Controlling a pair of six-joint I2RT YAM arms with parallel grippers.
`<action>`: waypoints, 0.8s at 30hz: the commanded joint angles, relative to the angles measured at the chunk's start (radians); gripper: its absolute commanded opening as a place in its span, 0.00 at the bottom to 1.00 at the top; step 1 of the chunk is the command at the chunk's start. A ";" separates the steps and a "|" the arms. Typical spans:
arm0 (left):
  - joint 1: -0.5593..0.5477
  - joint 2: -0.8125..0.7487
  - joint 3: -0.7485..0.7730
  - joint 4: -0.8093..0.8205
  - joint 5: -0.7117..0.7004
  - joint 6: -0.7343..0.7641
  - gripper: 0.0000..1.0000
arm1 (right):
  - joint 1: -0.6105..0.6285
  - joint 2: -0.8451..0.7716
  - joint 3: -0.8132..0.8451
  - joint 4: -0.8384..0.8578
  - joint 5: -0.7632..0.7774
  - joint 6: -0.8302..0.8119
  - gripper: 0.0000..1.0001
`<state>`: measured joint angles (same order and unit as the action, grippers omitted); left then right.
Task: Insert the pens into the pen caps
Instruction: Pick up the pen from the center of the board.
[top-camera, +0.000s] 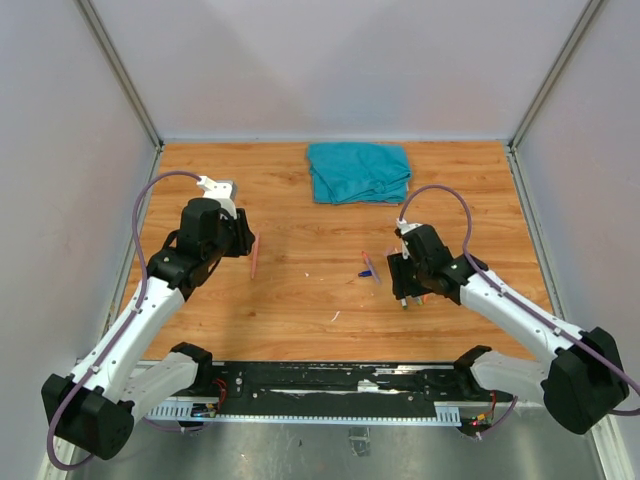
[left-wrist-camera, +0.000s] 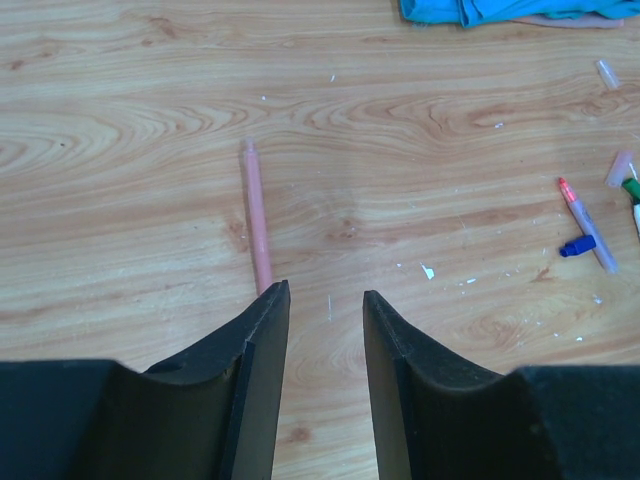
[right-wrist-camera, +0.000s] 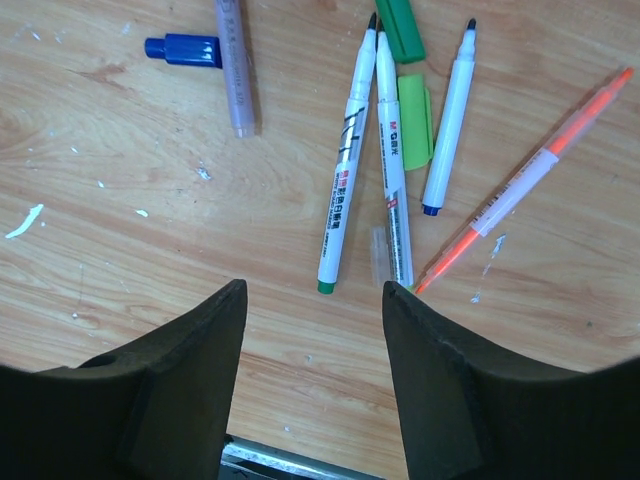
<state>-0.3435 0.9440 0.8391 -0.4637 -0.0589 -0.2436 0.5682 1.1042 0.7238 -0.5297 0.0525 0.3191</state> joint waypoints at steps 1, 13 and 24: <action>0.003 0.000 -0.009 0.003 -0.002 0.015 0.40 | -0.008 0.047 -0.024 -0.022 0.004 0.020 0.56; 0.004 0.006 -0.011 0.002 -0.004 0.015 0.40 | -0.009 0.155 -0.031 -0.007 -0.030 0.006 0.43; 0.003 0.009 -0.009 0.000 -0.007 0.015 0.40 | -0.010 0.211 -0.037 0.014 -0.029 0.016 0.36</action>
<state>-0.3435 0.9531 0.8379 -0.4656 -0.0597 -0.2432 0.5682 1.2976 0.6941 -0.5247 0.0265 0.3241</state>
